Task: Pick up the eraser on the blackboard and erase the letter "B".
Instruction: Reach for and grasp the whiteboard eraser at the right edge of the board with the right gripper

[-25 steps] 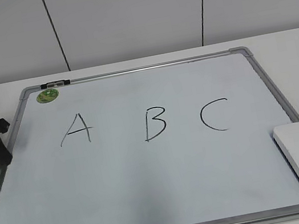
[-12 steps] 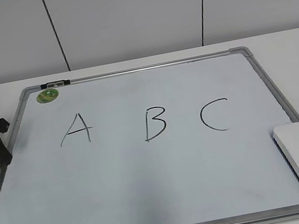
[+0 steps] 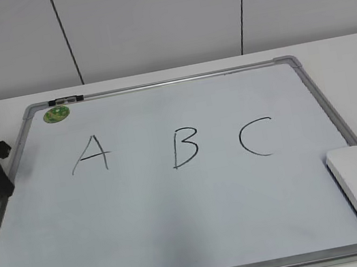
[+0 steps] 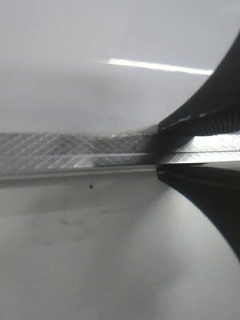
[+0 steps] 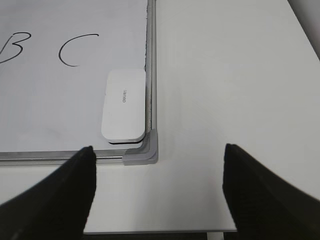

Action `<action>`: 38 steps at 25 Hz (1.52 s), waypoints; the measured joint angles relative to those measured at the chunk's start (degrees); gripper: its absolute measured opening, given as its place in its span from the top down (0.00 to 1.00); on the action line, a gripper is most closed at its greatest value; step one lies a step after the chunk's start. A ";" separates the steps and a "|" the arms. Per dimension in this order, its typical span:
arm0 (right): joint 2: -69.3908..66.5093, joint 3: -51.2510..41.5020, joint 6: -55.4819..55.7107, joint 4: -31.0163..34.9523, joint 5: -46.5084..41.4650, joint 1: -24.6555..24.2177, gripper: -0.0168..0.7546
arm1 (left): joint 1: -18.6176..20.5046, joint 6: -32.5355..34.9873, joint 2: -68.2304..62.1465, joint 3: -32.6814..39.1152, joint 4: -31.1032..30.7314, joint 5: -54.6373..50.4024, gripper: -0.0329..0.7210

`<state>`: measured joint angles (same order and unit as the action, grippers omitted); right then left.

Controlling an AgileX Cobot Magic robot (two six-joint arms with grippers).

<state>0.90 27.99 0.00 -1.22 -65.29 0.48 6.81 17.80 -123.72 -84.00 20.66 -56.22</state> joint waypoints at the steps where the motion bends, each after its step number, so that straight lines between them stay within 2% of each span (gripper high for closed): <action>1: 0.00 0.00 0.00 0.00 0.00 0.00 0.22 | 0.00 0.00 0.00 0.00 0.00 -0.15 0.79; 15: 0.00 0.00 0.00 0.00 0.00 0.00 0.22 | 0.00 0.00 0.00 -0.13 -0.21 -0.85 0.76; 31: 0.00 0.00 0.00 0.00 0.00 0.00 0.22 | 0.76 0.10 0.00 -0.13 1.09 -1.73 0.65; 35: 0.00 0.00 0.00 0.00 0.00 0.00 0.22 | 1.34 0.10 0.00 -0.13 1.23 -1.82 0.66; 38: 0.00 0.00 0.00 0.00 0.00 0.00 0.22 | 1.48 0.10 0.00 -0.13 1.23 -1.82 0.73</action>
<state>0.90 27.99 0.00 -1.22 -65.29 0.48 8.29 17.90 -123.72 -84.14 21.89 -58.04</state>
